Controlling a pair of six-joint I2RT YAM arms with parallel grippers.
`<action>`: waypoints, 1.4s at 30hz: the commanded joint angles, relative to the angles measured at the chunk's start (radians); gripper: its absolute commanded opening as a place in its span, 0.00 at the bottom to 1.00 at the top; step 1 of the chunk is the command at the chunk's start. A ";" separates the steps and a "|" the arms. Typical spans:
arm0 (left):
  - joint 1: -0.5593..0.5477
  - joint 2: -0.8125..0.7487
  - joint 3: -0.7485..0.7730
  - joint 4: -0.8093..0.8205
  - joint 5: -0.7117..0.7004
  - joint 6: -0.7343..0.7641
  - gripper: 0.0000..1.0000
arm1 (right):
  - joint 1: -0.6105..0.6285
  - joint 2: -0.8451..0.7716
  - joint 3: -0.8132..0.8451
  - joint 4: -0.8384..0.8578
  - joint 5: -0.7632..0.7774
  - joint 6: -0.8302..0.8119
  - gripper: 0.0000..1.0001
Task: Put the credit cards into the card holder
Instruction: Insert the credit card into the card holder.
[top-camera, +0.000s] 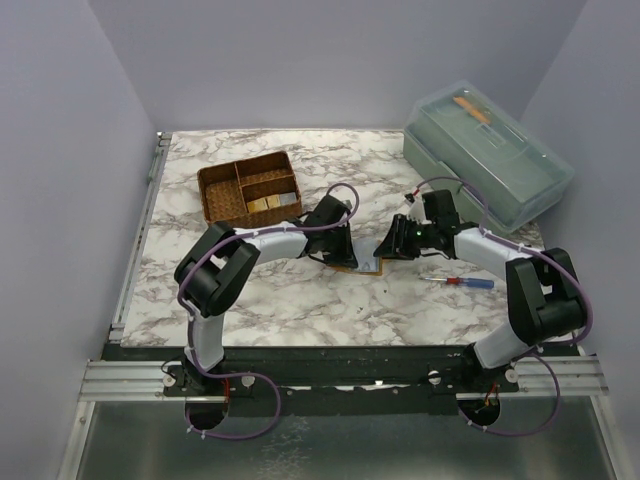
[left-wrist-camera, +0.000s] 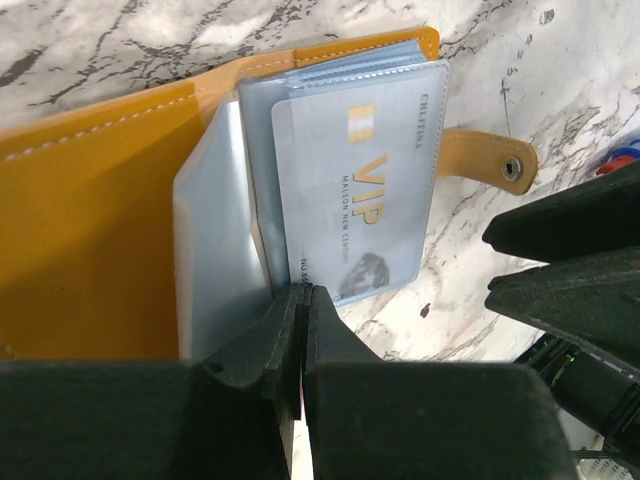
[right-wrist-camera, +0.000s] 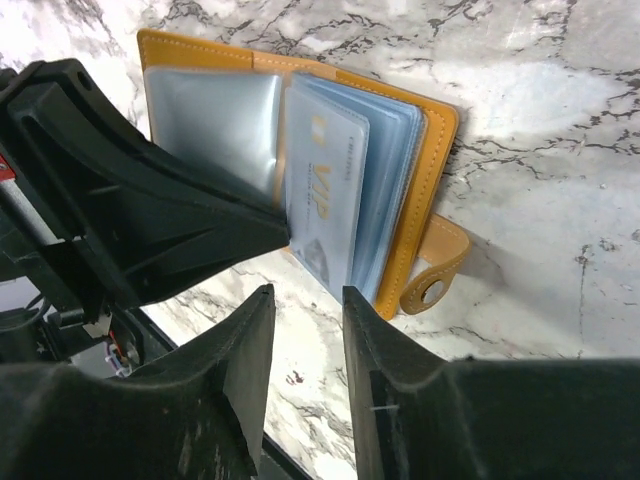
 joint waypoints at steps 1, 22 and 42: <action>0.019 -0.006 -0.049 -0.011 -0.052 0.007 0.04 | 0.005 0.017 -0.010 0.026 -0.057 0.008 0.38; 0.019 -0.016 -0.099 0.040 -0.023 -0.025 0.01 | 0.005 0.110 -0.025 0.136 -0.105 0.022 0.40; 0.019 -0.053 -0.084 0.041 0.003 -0.011 0.03 | 0.005 0.127 -0.022 0.223 -0.227 0.068 0.33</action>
